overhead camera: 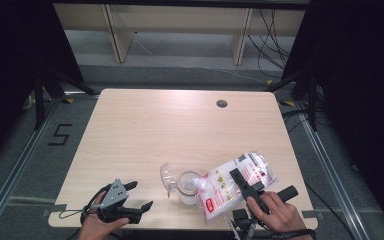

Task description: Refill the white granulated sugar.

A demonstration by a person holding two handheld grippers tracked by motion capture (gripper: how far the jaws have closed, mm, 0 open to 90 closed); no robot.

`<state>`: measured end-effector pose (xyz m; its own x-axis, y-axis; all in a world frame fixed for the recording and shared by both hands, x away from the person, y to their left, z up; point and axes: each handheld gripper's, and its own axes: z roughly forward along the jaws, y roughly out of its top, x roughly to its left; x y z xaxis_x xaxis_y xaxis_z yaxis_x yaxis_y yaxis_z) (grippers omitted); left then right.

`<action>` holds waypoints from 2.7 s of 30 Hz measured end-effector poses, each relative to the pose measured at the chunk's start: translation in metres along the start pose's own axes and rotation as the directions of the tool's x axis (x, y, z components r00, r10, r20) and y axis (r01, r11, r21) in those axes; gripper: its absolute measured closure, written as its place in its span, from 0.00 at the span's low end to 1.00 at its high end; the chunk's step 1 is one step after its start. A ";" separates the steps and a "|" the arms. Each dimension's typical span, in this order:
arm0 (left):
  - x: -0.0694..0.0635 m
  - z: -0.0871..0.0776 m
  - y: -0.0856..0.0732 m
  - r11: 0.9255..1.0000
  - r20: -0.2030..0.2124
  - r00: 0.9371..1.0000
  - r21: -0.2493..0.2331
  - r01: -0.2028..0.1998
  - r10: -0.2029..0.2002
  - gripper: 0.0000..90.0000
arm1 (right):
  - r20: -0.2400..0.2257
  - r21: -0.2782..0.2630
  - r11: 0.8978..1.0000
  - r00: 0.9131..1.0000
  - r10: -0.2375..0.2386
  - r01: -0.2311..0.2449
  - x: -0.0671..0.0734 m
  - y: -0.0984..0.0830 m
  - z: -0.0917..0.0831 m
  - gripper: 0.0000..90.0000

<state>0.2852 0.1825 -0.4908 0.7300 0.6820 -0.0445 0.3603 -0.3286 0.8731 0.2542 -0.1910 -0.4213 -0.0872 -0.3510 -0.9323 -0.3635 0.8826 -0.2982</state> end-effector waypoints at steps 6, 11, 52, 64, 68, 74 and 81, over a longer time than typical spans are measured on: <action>0.000 0.000 0.000 1.000 -0.001 1.000 0.001 -0.007 0.007 0.19 | -0.001 0.000 1.000 1.000 -0.001 0.001 -0.001 -0.001 0.000 0.71; 0.000 0.000 0.000 1.000 -0.008 1.000 0.003 -0.013 0.013 0.19 | -0.001 -0.001 1.000 1.000 0.001 -0.001 -0.001 -0.001 0.000 0.72; 0.003 0.000 0.000 0.999 -0.008 0.999 0.009 -0.036 0.036 0.19 | -0.008 0.000 1.000 1.000 0.003 -0.003 -0.002 -0.002 -0.001 0.73; 0.001 0.000 0.000 1.000 -0.005 1.000 0.006 -0.008 0.008 0.19 | 0.007 -0.010 1.000 1.000 -0.010 0.010 -0.004 -0.004 -0.001 0.73; 0.001 0.000 0.000 1.000 -0.010 1.000 0.010 -0.015 0.015 0.19 | 0.006 -0.008 1.000 1.000 -0.011 0.011 -0.004 -0.004 -0.001 0.73; 0.003 0.000 0.000 0.999 -0.007 0.999 0.010 -0.038 0.039 0.19 | -0.002 -0.002 1.000 1.000 0.004 -0.004 -0.002 -0.003 -0.001 0.73; 0.001 0.000 0.000 1.000 -0.005 1.000 0.006 -0.009 0.009 0.19 | -0.002 0.003 1.000 1.000 0.007 -0.007 -0.003 -0.003 -0.002 0.73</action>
<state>0.2860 0.1830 -0.4915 0.7304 0.6822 -0.0339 0.3571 -0.3390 0.8704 0.2536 -0.1929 -0.4176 -0.0919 -0.3458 -0.9338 -0.3598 0.8859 -0.2927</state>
